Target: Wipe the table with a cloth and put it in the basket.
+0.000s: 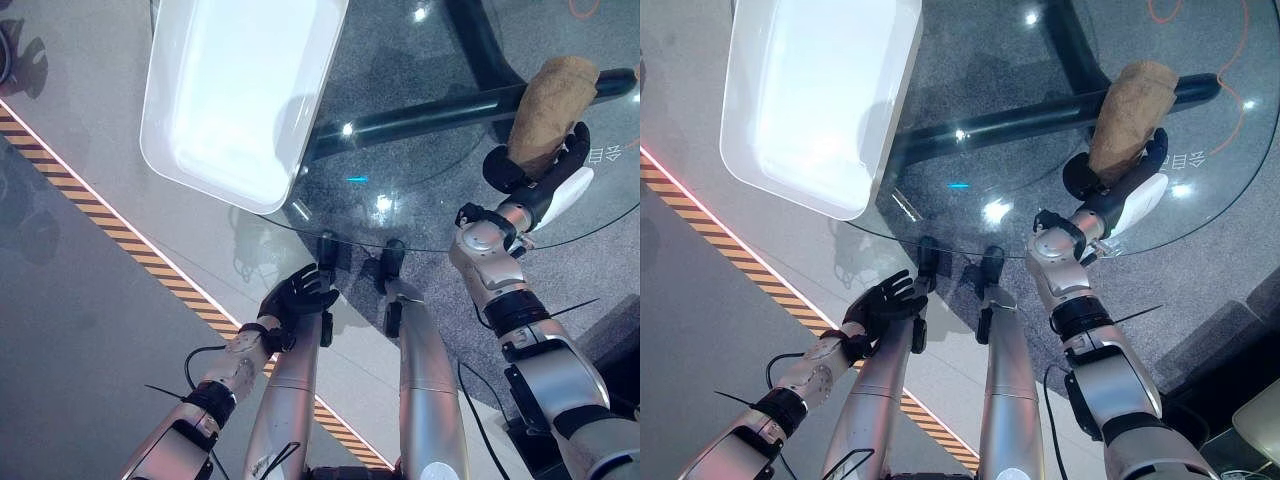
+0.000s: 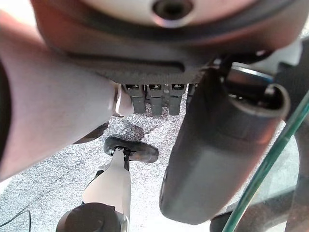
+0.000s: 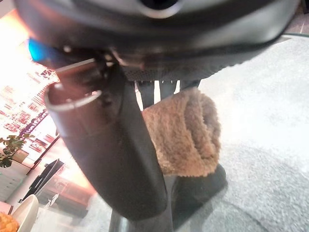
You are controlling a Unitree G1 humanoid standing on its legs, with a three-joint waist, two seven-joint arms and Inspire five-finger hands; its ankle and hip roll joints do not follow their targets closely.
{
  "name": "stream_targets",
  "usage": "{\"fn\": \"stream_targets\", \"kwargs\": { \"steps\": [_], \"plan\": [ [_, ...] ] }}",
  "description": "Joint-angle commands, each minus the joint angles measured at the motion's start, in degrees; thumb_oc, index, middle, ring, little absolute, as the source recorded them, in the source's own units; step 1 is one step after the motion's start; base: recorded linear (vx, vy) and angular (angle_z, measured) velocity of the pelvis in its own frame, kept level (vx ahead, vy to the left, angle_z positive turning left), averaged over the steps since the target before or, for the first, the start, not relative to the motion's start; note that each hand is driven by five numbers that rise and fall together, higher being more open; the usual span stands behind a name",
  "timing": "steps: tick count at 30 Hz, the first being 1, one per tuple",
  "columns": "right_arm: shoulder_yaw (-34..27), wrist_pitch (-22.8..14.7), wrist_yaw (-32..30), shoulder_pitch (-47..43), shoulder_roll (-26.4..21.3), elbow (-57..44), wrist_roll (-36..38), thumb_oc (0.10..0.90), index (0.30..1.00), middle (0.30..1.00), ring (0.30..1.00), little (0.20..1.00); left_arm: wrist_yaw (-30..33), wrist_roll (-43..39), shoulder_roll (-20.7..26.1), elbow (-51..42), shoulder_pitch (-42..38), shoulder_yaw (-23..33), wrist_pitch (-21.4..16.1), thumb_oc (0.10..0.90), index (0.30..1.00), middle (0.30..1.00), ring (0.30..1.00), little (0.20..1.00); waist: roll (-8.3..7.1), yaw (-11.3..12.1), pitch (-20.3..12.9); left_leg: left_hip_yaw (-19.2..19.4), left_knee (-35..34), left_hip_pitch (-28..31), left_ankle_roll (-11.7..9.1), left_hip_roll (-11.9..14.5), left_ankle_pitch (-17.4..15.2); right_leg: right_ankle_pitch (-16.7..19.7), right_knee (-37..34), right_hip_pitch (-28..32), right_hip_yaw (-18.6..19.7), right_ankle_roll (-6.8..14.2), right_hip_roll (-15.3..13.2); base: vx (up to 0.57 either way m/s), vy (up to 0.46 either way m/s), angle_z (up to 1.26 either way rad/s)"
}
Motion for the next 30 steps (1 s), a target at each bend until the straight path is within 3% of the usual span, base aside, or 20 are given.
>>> {"fn": "stream_targets", "kwargs": {
  "steps": [1,12,20,25,30],
  "plan": [
    [-1.1,-0.4,-1.0,1.3,-2.4,-0.3,3.2,0.100,0.300,0.300,0.300,0.200,-0.8,-0.6,-4.5,-0.2,6.1,-7.1,3.2,0.800,0.900,0.900,0.900,0.900,2.93,0.3,-1.0,0.2,11.3,-3.5,2.6,-0.6,-7.1,8.8,-9.1,-0.4,2.5,3.5,2.4,0.00,0.000,0.00],
    [-0.1,0.9,0.2,0.9,-1.7,1.1,4.1,0.100,0.300,0.300,0.300,0.200,-1.0,-0.5,-5.4,0.4,5.7,-6.9,3.0,0.800,0.900,0.900,0.900,0.900,3.11,0.6,-1.0,0.4,10.9,-3.7,2.6,-0.7,-6.9,8.9,-9.4,-0.5,2.6,3.7,2.2,0.00,0.018,0.00],
    [-0.5,-0.1,-0.3,1.0,-1.8,0.5,4.0,0.100,0.300,0.300,0.300,0.200,-0.9,-1.1,-5.3,-0.2,5.9,-7.2,3.0,0.800,0.900,0.900,0.900,0.900,3.25,0.7,-1.0,0.3,10.8,-3.7,2.7,-1.0,-7.0,9.1,-9.5,-0.6,2.6,4.0,2.0,0.00,0.009,0.00],
    [-0.8,-2.6,-1.7,0.5,-2.5,-1.6,4.2,0.100,0.300,0.300,0.300,0.200,-0.5,-1.4,-5.4,-0.7,6.1,-7.4,2.7,0.800,0.900,0.900,0.900,0.900,3.27,0.9,-1.0,0.2,10.3,-3.5,2.8,-1.0,-6.9,9.1,-9.6,-0.5,2.5,4.1,1.9,0.00,0.014,0.00],
    [-1.3,-2.1,1.1,0.2,-3.0,-7.0,1.6,0.100,0.300,0.300,0.300,0.200,0.1,-2.5,-5.1,-1.6,6.4,-7.0,2.9,0.800,0.900,0.900,0.900,0.900,3.15,0.8,-1.0,0.1,10.5,-3.6,3.0,-1.0,-7.2,8.9,-9.2,-0.8,2.8,4.4,1.9,0.00,0.007,0.00]
  ]
}}
